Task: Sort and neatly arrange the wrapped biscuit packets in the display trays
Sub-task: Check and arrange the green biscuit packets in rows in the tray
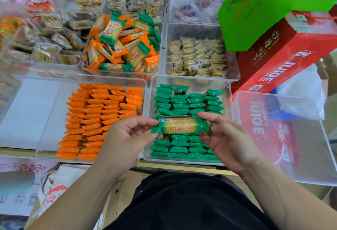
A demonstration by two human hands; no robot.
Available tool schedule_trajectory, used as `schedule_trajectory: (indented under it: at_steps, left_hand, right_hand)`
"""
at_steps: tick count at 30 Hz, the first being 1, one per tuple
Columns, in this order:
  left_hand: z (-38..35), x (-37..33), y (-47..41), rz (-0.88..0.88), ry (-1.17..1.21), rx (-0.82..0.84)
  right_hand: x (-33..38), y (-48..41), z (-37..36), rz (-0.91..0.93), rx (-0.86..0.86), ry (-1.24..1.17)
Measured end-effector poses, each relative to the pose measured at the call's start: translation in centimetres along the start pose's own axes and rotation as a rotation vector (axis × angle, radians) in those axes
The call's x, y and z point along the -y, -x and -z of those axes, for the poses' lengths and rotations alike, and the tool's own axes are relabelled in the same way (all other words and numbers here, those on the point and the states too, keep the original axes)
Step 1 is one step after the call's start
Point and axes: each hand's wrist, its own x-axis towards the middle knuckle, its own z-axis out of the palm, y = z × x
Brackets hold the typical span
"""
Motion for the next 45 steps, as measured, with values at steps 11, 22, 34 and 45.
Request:
schedule_trajectory:
  at_steps: [11,22,34,45]
  left_hand:
    - [0.5,0.3,-2.3,0.344,0.085,-0.056]
    - [-0.1,1.4,-2.2,0.122,-0.156,-0.011]
    - [0.9,7.0,-9.4,-0.421,-1.219,0.211]
    - [-2.0,9.1,-12.5,-0.473,-1.749,0.319]
  right_hand:
    - [0.0,0.0,-0.2,-0.114,-0.042,0.315]
    - [-0.3,-0.4,0.0,-0.172,-0.224,0.373]
    - [-3.6,-3.6,2.3,0.084,-0.431,0.637]
    - [-7.3,-4.0,2.9,0.528,0.052,1.385]
